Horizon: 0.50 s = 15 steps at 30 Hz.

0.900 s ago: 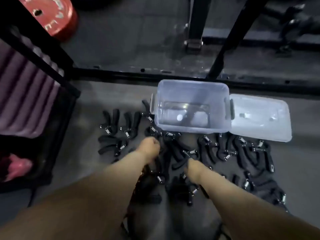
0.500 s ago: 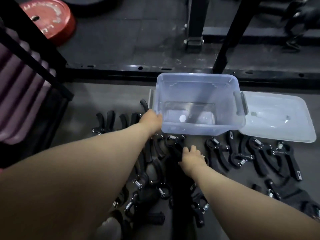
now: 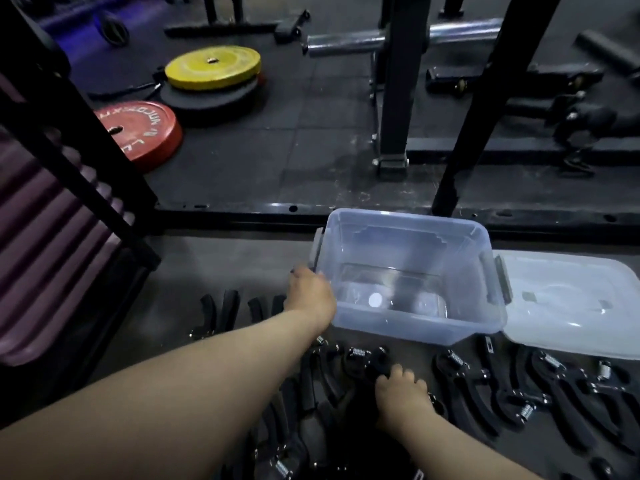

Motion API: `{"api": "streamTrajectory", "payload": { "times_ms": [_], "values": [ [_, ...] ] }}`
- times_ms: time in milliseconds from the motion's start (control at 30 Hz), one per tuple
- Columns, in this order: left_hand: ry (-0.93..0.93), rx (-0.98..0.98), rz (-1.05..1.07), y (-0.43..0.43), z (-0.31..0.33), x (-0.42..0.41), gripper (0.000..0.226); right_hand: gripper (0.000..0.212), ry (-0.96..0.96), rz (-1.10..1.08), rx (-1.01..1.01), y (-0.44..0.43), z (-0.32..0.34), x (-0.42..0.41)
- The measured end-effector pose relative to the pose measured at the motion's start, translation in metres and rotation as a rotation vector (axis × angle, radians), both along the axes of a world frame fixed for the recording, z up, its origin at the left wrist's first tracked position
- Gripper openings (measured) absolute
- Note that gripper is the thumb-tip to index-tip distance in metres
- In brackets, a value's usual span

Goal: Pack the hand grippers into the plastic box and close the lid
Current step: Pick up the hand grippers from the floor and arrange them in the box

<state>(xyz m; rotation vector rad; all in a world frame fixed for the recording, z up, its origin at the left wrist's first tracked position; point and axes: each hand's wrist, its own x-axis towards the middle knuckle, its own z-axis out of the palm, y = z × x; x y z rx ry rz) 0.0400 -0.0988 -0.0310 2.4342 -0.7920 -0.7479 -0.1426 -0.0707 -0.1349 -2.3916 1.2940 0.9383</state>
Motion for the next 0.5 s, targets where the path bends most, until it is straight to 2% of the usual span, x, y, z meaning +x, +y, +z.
{"api": "streamTrajectory", "payload": {
  "times_ms": [67,167,233,333,500],
  "values": [
    [-0.021,-0.096,-0.021,-0.009,0.0,0.007,0.032,0.07,-0.011,-0.011,0.037,-0.006,0.01,0.002],
    [-0.016,-0.235,-0.13,-0.029,-0.004,0.019,0.033,0.071,-0.039,-0.037,0.078,-0.02,0.022,0.003],
    [-0.083,-0.226,-0.225,-0.03,-0.009,0.022,0.041,0.07,-0.056,-0.074,0.118,-0.026,0.028,0.003],
    [-0.135,-0.205,-0.246,-0.022,-0.014,0.019,0.058,0.064,-0.091,-0.135,0.179,-0.031,0.035,0.002],
    [-0.125,-0.208,-0.183,-0.013,-0.018,0.012,0.06,0.052,-0.178,-0.179,0.243,-0.025,0.053,0.001]
  ]
}}
